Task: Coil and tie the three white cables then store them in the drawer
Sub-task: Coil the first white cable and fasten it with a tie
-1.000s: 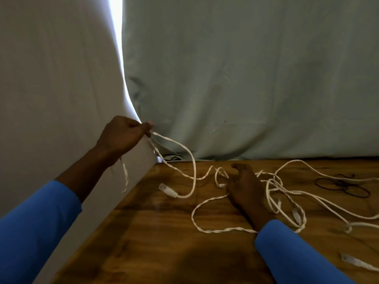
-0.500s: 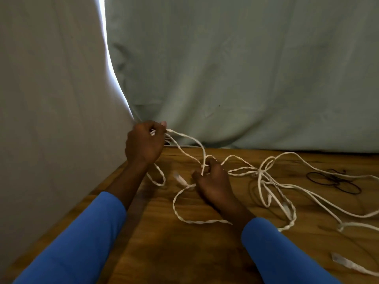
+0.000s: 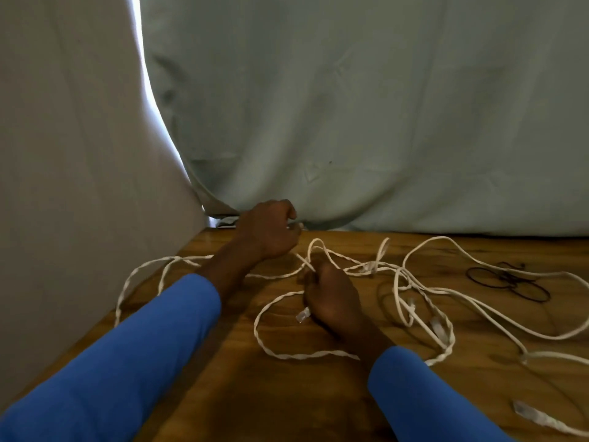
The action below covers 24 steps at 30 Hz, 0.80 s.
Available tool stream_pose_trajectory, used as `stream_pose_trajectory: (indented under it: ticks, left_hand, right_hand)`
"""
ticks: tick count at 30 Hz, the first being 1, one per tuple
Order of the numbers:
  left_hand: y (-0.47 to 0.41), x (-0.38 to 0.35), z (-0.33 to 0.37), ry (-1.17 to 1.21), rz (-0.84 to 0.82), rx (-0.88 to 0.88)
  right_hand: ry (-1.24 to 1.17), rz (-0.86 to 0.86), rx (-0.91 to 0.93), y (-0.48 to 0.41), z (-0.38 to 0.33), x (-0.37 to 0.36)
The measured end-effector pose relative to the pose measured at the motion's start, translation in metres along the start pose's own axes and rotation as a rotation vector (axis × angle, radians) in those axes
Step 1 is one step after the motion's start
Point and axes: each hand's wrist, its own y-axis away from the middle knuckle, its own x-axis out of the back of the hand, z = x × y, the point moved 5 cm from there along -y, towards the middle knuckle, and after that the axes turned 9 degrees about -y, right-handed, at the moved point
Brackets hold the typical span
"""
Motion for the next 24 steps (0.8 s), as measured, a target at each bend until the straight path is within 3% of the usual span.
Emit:
stream_pose_trajectory:
  ticks: [6, 10, 13, 18, 20, 24]
  left_hand:
    - [-0.064, -0.077, 0.036, -0.109, -0.447, 0.081]
    - [-0.069, -0.107, 0.028, 0.169, -0.700, 0.208]
    - [-0.074, -0.108, 0.016, 0.456, -0.615, 0.366]
    - [-0.083, -0.070, -0.020, 0.925, -0.114, 0.668]
    - [-0.083, -0.050, -0.027, 0.900, -0.013, 0.653]
    - [-0.067, -0.010, -0.005, 0.905, -0.085, 0.454]
  right_hand:
    - [0.159, -0.127, 0.018, -0.002, 0.002, -0.005]
    - [0.232, -0.184, 0.051, 0.000, -0.001, -0.004]
    - [0.231, -0.183, 0.039, -0.001, -0.002, -0.005]
    - [0.153, -0.084, 0.034, 0.000, 0.000, 0.003]
    - [0.079, -0.014, 0.033, 0.000, -0.001, 0.007]
    - [-0.003, 0.118, -0.057, -0.007, 0.013, 0.022]
